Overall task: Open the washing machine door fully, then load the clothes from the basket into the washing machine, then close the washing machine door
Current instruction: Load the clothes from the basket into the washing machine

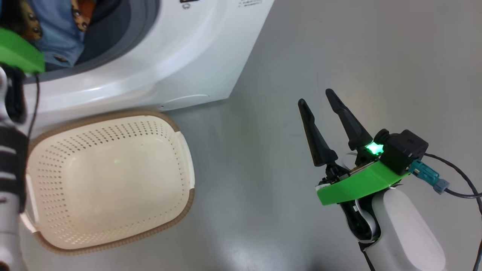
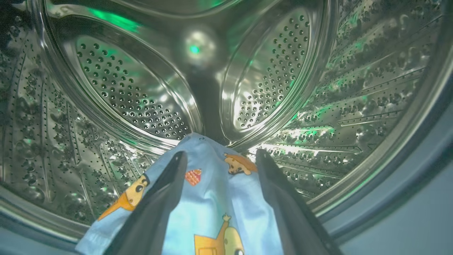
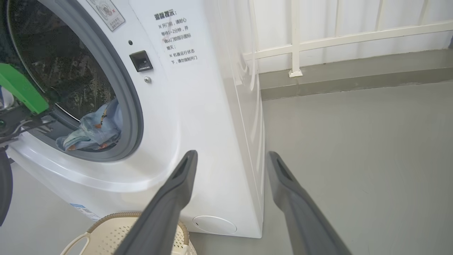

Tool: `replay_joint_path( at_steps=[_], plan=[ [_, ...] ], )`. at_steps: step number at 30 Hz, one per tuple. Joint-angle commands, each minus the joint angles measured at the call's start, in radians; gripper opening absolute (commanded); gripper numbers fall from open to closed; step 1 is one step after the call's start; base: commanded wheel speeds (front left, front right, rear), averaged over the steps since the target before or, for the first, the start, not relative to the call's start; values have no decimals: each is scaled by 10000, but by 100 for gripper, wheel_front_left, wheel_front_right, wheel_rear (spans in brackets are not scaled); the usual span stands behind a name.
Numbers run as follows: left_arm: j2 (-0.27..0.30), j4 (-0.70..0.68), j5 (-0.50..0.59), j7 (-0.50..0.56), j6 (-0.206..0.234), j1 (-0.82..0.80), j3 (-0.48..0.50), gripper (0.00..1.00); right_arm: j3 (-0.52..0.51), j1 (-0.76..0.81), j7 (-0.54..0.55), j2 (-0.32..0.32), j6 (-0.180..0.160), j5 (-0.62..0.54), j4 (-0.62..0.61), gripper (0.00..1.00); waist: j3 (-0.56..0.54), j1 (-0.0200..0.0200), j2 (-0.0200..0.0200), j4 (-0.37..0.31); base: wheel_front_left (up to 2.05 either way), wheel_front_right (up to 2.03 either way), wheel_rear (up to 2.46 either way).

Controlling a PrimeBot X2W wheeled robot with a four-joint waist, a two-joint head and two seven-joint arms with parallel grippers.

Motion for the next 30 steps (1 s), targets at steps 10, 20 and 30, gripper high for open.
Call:
replay_joint_path(
  at_steps=[10,20,30],
  plan=[
    [719,-1823,-514,-51,-26,2190,-71,100,-138,297,-48,54,16,-169,-163,100,-654,0,0,496,0,0,0],
    [605,-4699,-665,-51,-26,5404,1099,100,-338,500,-48,55,16,-302,-132,100,-1117,0,0,874,0,0,0],
    [97,-6792,-27,-51,18,7657,1937,100,-419,613,-48,40,16,-351,-129,100,-1322,0,0,1059,0,0,0]
  ],
)
